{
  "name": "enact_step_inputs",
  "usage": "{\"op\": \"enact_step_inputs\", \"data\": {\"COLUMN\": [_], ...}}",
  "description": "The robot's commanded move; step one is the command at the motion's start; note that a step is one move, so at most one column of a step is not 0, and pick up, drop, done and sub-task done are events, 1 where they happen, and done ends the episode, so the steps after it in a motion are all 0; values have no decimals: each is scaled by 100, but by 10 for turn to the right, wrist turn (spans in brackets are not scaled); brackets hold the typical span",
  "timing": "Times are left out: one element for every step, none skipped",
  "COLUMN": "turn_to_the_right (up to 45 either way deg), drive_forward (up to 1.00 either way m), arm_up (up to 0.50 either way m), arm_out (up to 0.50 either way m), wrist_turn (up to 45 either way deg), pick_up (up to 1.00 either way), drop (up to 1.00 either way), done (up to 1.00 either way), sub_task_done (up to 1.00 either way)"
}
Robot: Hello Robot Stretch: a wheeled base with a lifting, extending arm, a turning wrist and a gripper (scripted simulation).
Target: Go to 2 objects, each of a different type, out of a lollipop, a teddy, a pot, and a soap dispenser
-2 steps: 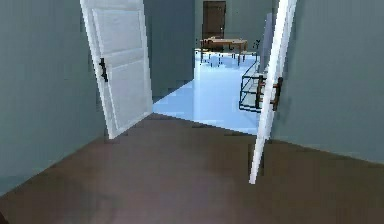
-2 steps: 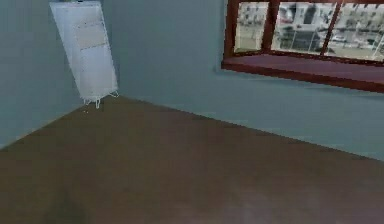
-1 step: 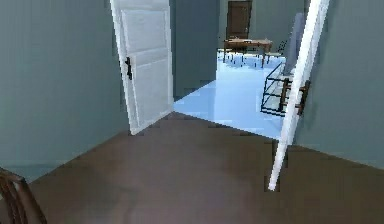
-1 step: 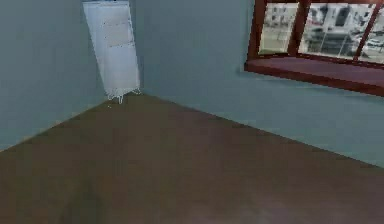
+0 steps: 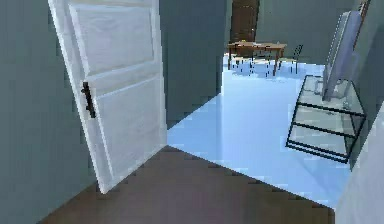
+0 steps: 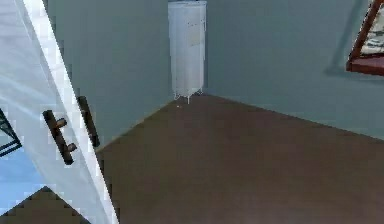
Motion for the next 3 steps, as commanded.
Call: {"op": "enact_step_inputs", "data": {"turn_to_the_right": [0,180,0], "drive_forward": [70,0,100], "arm_up": [0,0,0], "arm_out": [0,0,0], "wrist_turn": [0,0,0], "pick_up": [0,0,0], "drop": [0,0,0], "done": [0,0,0], "sub_task_done": [0,0,0]}}
